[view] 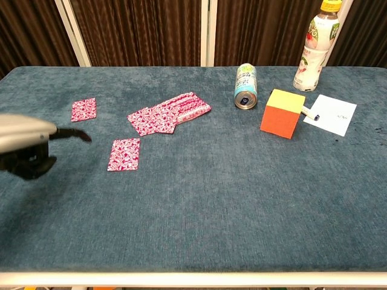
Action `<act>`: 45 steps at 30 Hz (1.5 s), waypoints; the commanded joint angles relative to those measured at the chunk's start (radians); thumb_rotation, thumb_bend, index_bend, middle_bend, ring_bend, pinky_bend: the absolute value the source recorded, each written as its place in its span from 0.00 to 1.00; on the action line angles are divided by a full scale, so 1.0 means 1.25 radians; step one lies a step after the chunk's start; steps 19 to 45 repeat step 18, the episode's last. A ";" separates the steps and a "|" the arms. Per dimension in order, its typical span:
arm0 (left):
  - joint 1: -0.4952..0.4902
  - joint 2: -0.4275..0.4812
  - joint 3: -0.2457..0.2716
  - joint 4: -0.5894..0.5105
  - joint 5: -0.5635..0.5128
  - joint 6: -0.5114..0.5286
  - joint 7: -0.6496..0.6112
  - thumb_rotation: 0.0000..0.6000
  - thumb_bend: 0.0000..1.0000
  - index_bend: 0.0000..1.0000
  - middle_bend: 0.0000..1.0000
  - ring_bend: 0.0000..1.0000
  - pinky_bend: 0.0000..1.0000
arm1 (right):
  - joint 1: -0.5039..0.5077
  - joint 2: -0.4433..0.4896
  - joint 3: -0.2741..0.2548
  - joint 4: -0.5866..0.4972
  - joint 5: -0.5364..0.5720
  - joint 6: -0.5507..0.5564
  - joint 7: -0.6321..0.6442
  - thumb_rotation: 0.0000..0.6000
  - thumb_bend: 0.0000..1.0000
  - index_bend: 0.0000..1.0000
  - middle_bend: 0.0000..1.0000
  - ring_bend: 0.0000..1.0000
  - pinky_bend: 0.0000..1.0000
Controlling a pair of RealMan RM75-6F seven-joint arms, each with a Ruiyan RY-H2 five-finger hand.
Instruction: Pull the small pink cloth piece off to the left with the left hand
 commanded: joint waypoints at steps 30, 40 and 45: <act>0.266 0.057 -0.028 0.049 0.206 0.405 -0.198 0.83 0.29 0.14 0.07 0.00 0.14 | -0.014 0.005 -0.010 -0.038 -0.071 0.072 -0.022 1.00 0.28 0.00 0.00 0.00 0.00; 0.266 0.057 -0.028 0.049 0.206 0.405 -0.198 0.83 0.29 0.14 0.07 0.00 0.14 | -0.014 0.005 -0.010 -0.038 -0.071 0.072 -0.022 1.00 0.28 0.00 0.00 0.00 0.00; 0.266 0.057 -0.028 0.049 0.206 0.405 -0.198 0.83 0.29 0.14 0.07 0.00 0.14 | -0.014 0.005 -0.010 -0.038 -0.071 0.072 -0.022 1.00 0.28 0.00 0.00 0.00 0.00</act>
